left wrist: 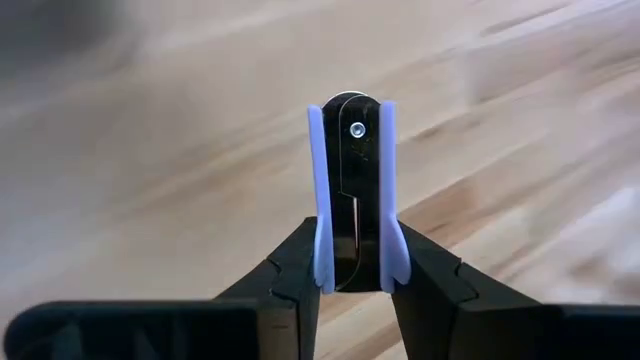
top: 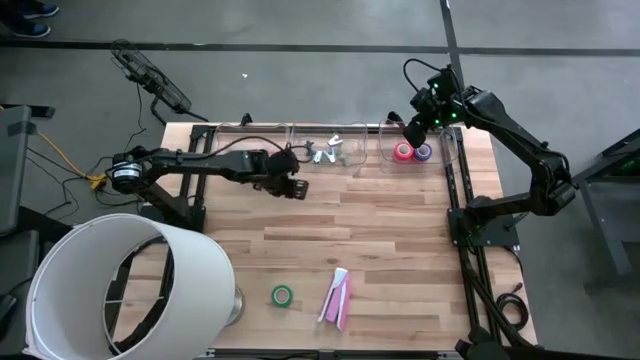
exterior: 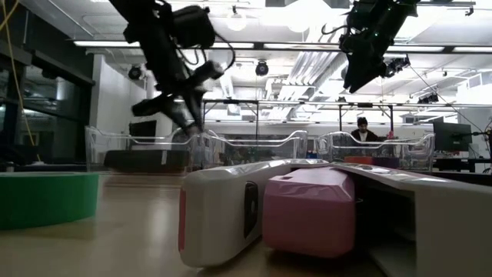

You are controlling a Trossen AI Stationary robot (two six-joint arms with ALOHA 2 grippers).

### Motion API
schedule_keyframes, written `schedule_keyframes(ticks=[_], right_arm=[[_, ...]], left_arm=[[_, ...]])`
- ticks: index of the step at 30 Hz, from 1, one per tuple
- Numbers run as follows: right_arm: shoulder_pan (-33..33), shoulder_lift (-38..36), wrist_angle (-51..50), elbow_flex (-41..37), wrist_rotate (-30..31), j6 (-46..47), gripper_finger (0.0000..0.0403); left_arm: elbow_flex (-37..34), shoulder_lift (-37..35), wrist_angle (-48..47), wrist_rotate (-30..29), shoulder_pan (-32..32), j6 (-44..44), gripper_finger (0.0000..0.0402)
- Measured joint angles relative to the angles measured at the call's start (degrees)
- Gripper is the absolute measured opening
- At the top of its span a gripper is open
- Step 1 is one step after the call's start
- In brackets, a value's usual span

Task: Pick and place Stapler, Stapler remover, tape
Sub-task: Put the violet stapler remover into the middle transparent bin

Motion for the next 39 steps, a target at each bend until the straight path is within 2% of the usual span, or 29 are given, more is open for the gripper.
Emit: schedule_keyframes(ticks=[8, 14, 26, 29, 31, 37, 39], right_arm=[[-0.02, 0.0, 0.9, 0.0, 0.0, 0.01, 0.0211], [-0.02, 0.0, 0.89, 0.0, 0.0, 0.02, 0.0211], [0.01, 0.0, 0.9, 0.0, -0.02, 0.48, 0.0211], [0.0, 0.0, 0.89, 0.0, -0.02, 0.48, 0.0211], [0.01, 0.0, 0.91, 0.0, -0.02, 0.57, 0.0211], [0.01, 0.0, 0.94, 0.0, 0.01, 1.04, 0.0211], [0.01, 0.0, 0.89, 0.0, 0.0, 1.11, 0.0211]], left_arm=[[0.86, 0.0, 12.36, -1.82, 0.04, 1.56, 0.0092], [0.88, 0.34, 20.74, -5.3, 0.07, -3.0, 0.0092], [0.88, 1.79, 23.18, -13.68, 0.1, -10.27, 0.0092], [1.23, 2.62, 26.64, -14.92, 0.09, -8.69, 0.0092], [1.74, 3.17, 25.74, -14.99, 0.09, -7.48, 0.0092], [8.13, 8.23, 26.43, -15.48, 0.09, -2.52, 0.0092], [10.57, 10.0, 23.19, -15.63, 0.19, -0.4, 0.0092]])
